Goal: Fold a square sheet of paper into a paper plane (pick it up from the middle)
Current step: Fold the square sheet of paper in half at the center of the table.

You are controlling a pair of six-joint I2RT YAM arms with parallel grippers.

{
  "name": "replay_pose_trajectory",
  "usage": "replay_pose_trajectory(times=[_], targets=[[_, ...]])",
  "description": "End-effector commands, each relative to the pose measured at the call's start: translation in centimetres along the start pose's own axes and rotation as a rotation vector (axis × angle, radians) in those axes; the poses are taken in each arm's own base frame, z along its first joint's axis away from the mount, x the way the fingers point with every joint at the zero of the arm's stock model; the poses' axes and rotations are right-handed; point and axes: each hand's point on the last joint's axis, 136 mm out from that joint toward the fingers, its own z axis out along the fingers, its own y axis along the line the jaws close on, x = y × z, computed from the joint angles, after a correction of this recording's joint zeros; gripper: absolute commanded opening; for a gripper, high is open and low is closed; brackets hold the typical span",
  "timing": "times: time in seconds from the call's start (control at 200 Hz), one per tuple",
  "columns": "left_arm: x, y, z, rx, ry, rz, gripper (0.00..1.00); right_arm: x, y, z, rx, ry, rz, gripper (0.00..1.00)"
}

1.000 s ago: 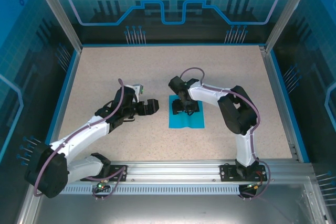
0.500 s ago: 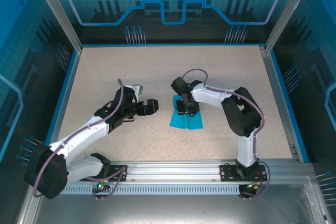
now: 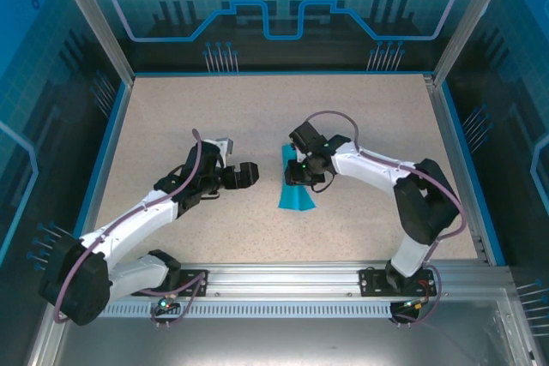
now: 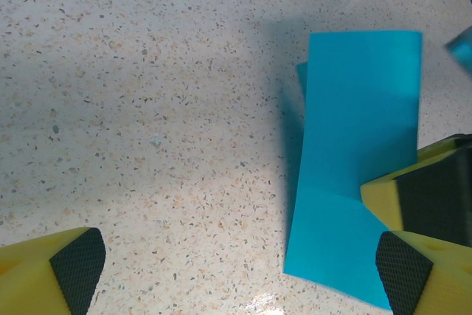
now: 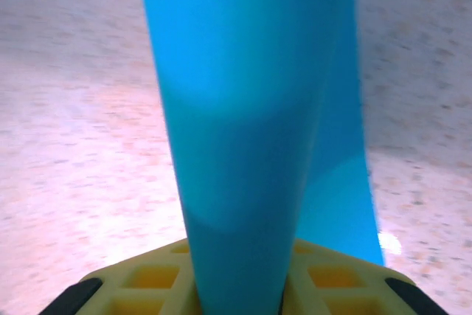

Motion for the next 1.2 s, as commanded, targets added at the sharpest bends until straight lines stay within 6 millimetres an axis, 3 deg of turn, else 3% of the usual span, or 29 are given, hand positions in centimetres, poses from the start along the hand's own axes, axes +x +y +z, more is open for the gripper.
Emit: replay_pose_trajectory(times=[0.0, 0.11, 0.185, 0.38, 0.645, 0.92, 1.195], targets=[[-0.8, -0.3, -0.8, -0.008, -0.026, 0.002, 0.99, -0.9, 4.4, -1.9, -0.242, -0.037, 0.003, 0.29], [-0.9, -0.5, -1.1, 0.006, -0.036, -0.01, 0.98, -1.2, 6.2, -2.7, -0.37, -0.039, 0.008, 0.29], [-0.9, -0.6, -1.2, 0.014, -0.04, -0.01, 0.98, -1.2, 5.9, -2.3, -0.393, -0.045, 0.03, 0.31], [-1.1, -1.6, -1.4, 0.054, -0.02, -0.025, 0.98, 0.1, 2.0, 1.0, -0.35, 0.027, 0.126, 0.34], [-0.9, -2.0, -2.0, 0.067, 0.001, -0.062, 0.99, 1.6, -2.9, 3.3, -0.209, 0.117, 0.149, 0.4], [0.2, -1.6, -1.1, 0.054, 0.05, -0.091, 0.99, 1.8, -5.2, 2.7, -0.161, 0.147, 0.164, 0.52], [0.3, -2.4, 0.6, 0.085, 0.108, -0.138, 0.99, 2.0, -5.6, 1.7, -0.158, 0.17, 0.134, 0.67]])
